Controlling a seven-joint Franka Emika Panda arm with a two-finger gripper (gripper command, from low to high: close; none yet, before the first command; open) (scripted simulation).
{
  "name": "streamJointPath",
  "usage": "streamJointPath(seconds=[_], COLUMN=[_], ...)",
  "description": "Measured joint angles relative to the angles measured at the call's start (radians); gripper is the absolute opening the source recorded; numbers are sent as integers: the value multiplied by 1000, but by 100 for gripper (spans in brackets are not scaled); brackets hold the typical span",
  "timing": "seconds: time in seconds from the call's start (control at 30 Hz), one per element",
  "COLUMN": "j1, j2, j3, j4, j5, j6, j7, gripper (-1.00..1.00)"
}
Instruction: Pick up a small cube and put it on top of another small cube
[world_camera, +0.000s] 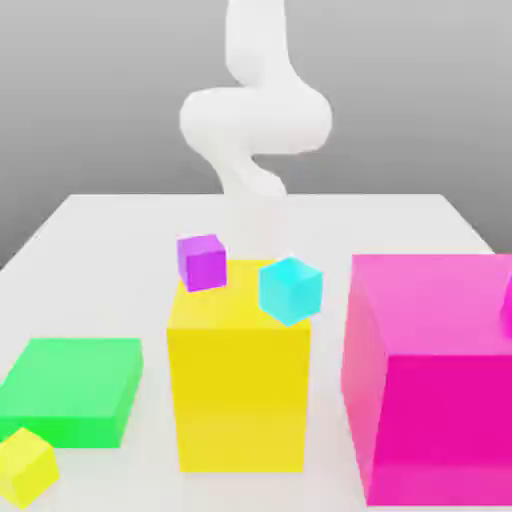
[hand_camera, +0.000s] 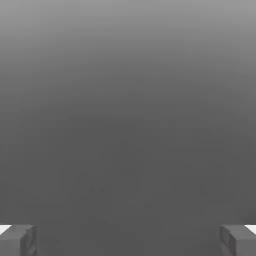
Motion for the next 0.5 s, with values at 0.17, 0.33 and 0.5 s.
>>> streamJointPath(seconds=[0.17, 0.33, 0.5], j1=[-29, -56, -86], j2=[186, 367, 548], j3=[-56, -115, -172], j4=[3, 6, 9], j5=[7, 25, 58], j6=[53, 105, 156], j7=[-6, -22, -48], gripper=[0, 0, 0])
